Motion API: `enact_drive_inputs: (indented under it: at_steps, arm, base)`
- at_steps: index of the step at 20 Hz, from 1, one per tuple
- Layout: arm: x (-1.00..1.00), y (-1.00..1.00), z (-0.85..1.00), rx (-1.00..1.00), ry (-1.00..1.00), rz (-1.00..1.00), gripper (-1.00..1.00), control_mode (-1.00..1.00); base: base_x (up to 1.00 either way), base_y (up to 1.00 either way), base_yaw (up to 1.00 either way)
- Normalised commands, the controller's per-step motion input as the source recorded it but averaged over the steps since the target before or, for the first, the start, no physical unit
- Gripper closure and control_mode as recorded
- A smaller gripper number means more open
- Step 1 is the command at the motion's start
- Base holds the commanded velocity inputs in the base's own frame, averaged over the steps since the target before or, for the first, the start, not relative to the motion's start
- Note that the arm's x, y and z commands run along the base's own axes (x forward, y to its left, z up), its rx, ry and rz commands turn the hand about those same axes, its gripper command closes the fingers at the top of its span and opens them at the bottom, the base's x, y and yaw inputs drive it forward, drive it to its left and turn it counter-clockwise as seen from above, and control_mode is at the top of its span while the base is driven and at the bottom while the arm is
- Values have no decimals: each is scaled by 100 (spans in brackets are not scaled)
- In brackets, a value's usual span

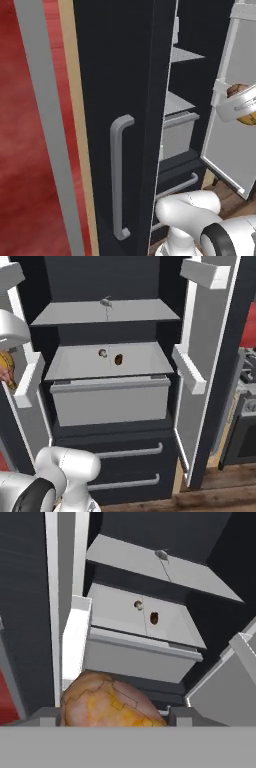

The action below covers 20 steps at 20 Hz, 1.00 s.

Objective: Transport the chicken drumstick and sweet potato to the fridge. Place the chicken drumstick on the rack containing meat and place the sweet potato on the rack containing the vegetable, ensuring meats and vegetables are on different racks.

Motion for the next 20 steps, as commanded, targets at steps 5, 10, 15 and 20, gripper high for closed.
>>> enact_drive_inputs:
  at_steps: [5, 10, 15, 20]
  arm:
    - [0, 0, 0, 0, 0, 0, 100, 100]
    - [0, 0, 0, 0, 0, 0, 100, 100]
    - [0, 0, 0, 0, 0, 0, 100, 100]
    - [0, 0, 0, 0, 0, 0, 100, 100]
  base:
    - [-38, -72, 33]
    - [10, -17, 19]
    - [74, -32, 25]
    - [2, -93, 31]
